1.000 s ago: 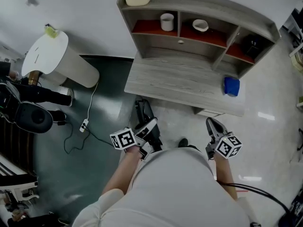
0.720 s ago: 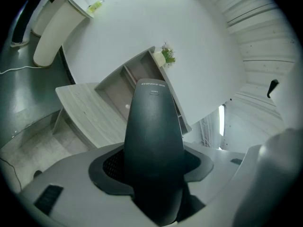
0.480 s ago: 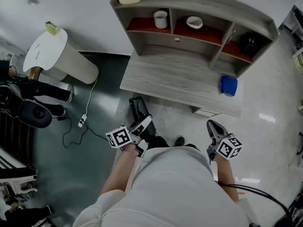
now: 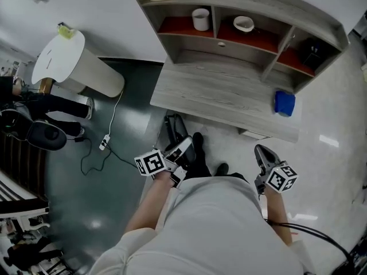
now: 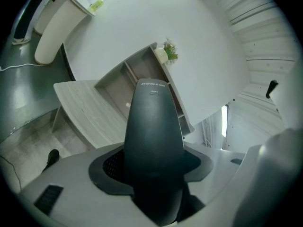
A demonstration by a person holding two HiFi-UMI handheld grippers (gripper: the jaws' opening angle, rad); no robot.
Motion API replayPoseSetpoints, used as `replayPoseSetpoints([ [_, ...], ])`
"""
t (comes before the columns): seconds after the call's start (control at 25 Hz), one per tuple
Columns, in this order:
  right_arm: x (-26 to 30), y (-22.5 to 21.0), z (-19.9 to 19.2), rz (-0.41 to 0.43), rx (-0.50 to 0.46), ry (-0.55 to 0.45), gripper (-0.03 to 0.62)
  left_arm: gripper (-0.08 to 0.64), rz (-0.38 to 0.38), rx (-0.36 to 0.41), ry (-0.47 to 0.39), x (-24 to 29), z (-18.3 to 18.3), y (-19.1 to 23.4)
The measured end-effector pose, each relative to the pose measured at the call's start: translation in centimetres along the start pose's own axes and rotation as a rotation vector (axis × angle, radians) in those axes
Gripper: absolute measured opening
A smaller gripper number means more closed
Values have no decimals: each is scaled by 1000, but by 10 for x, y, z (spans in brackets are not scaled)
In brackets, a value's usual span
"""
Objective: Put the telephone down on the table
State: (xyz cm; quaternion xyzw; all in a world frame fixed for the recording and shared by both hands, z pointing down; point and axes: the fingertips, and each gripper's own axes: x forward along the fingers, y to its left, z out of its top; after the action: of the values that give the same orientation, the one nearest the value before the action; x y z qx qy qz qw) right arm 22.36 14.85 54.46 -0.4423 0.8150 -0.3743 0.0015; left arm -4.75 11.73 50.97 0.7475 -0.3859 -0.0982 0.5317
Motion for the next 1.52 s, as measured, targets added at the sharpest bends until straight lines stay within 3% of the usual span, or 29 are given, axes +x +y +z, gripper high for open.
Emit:
replayPoseSetpoints([
  [0.84,120,9,64,-118,-5,-63,17,284,-70,43,158,89,135,50],
  [1.12,173,21,71,-160,19,-84,17,284,-73,123,238,107,182,78],
  [1.24,187,24,72,-183,36,-93,17,284,-84,115,261,111,193,86],
  [1.52,205,23,73,-199,60,-69,17,284,-16,133,260,127,212,121],
])
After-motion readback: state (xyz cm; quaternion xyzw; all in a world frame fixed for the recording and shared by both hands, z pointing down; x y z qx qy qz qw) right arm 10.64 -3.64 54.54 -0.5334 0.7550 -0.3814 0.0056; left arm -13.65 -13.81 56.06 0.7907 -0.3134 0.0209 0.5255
